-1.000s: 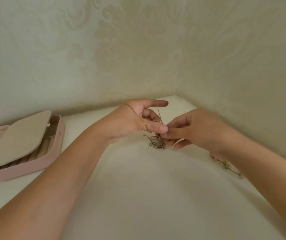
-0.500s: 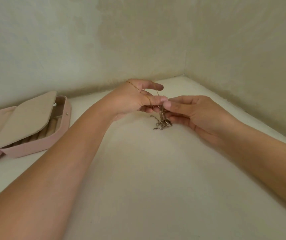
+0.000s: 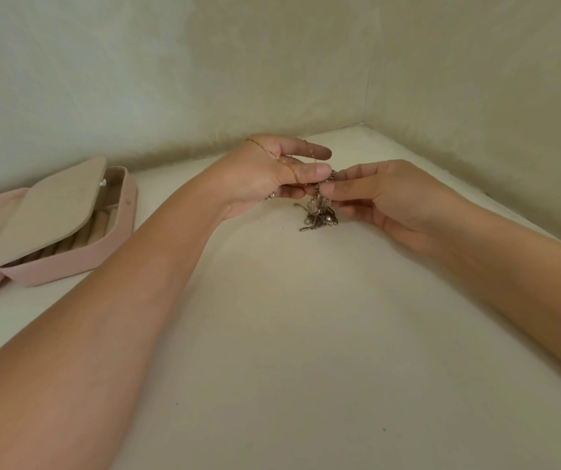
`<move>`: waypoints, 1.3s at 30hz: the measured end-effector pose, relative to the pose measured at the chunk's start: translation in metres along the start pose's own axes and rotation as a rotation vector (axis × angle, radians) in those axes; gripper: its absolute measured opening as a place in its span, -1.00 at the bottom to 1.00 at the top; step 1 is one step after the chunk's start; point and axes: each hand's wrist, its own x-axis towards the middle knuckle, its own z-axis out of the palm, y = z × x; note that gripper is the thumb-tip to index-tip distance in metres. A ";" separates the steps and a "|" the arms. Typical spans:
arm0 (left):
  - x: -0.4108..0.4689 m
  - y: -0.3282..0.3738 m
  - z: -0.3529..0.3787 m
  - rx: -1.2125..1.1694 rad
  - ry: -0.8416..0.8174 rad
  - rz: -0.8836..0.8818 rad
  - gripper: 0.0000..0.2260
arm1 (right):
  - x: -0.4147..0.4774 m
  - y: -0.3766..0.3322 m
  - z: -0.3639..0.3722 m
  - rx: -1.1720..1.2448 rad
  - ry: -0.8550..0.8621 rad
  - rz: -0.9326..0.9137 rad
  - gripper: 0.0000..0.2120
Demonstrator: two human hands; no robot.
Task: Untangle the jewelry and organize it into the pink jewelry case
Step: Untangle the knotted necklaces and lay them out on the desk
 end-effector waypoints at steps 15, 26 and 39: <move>-0.001 -0.010 -0.018 -0.123 -0.228 -0.093 -0.79 | 0.002 0.007 0.007 0.236 -0.230 -0.094 -0.86; -0.002 -0.012 -0.024 -0.071 -0.231 -0.080 -0.65 | -0.003 0.009 0.010 0.245 -0.108 -0.130 -0.83; 0.001 -0.015 -0.011 -0.061 -0.204 -0.135 -0.58 | -0.003 0.011 0.000 -0.645 0.112 -0.351 -0.93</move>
